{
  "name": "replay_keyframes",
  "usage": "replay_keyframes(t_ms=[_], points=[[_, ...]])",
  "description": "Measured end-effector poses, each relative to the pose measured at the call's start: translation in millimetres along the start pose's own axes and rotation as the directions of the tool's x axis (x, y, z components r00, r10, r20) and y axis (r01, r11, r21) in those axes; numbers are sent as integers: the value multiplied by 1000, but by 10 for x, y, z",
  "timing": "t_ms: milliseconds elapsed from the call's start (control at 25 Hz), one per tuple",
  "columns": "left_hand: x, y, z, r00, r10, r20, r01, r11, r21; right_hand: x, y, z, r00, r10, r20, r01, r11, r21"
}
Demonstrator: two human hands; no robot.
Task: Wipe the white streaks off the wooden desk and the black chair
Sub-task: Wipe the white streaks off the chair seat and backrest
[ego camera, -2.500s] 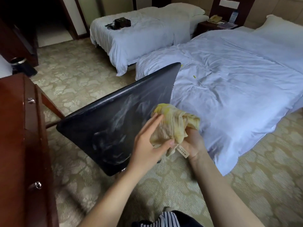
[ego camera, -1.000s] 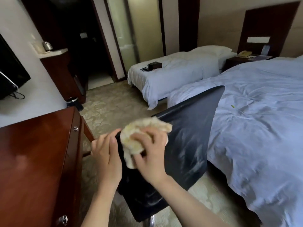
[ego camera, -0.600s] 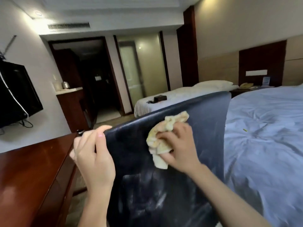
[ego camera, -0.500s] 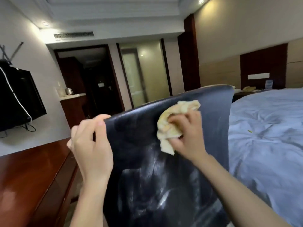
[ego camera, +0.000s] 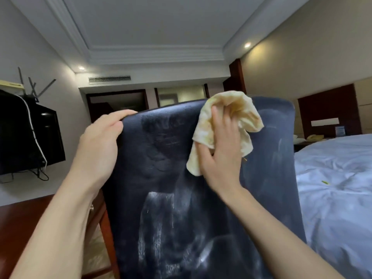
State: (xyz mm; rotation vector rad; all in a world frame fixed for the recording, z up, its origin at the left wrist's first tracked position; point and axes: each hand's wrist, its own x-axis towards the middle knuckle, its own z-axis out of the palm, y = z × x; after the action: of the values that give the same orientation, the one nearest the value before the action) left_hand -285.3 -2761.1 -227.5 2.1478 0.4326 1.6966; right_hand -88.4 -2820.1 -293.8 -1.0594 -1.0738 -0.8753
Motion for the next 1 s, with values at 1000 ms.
replay_keyframes(t_ms=[1000], points=[[-677,-552,-235,950,-290,114,292,702,-649,-242,-906,576,637,-579,509,739,647,-189]])
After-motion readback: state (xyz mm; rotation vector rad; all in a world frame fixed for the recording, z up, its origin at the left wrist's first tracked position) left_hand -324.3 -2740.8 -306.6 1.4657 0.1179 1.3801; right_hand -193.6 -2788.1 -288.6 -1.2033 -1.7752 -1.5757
